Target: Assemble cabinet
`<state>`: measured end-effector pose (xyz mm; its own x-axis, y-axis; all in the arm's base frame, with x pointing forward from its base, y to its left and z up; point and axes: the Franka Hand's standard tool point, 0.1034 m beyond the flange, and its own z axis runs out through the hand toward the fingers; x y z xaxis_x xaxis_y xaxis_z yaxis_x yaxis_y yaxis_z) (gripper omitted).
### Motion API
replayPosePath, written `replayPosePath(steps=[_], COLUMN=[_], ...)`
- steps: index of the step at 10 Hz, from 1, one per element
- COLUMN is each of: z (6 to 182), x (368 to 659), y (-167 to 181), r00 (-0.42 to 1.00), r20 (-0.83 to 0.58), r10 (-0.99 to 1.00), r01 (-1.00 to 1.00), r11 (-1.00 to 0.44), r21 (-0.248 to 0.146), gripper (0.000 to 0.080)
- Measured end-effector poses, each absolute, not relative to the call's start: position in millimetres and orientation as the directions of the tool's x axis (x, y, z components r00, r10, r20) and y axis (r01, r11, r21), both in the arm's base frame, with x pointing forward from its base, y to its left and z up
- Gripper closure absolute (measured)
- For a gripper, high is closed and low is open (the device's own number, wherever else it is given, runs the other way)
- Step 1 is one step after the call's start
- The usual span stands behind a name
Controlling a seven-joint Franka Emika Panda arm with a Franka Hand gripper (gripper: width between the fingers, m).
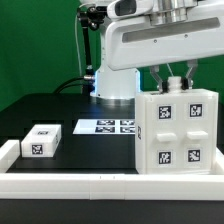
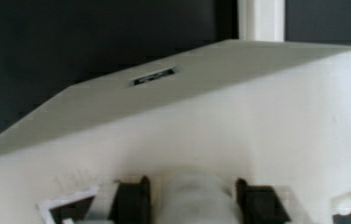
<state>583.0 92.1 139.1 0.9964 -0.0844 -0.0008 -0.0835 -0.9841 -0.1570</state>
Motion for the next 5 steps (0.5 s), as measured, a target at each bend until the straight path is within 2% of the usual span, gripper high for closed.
replayPosePath(steps=[5], z=[137.3], x=[598.1], y=[98.8], r00=[0.982], r20=[-0.005], r10=[-0.189], r01=[-0.188], r11=[-0.968], r21=[-0.164], gripper=[0.0577])
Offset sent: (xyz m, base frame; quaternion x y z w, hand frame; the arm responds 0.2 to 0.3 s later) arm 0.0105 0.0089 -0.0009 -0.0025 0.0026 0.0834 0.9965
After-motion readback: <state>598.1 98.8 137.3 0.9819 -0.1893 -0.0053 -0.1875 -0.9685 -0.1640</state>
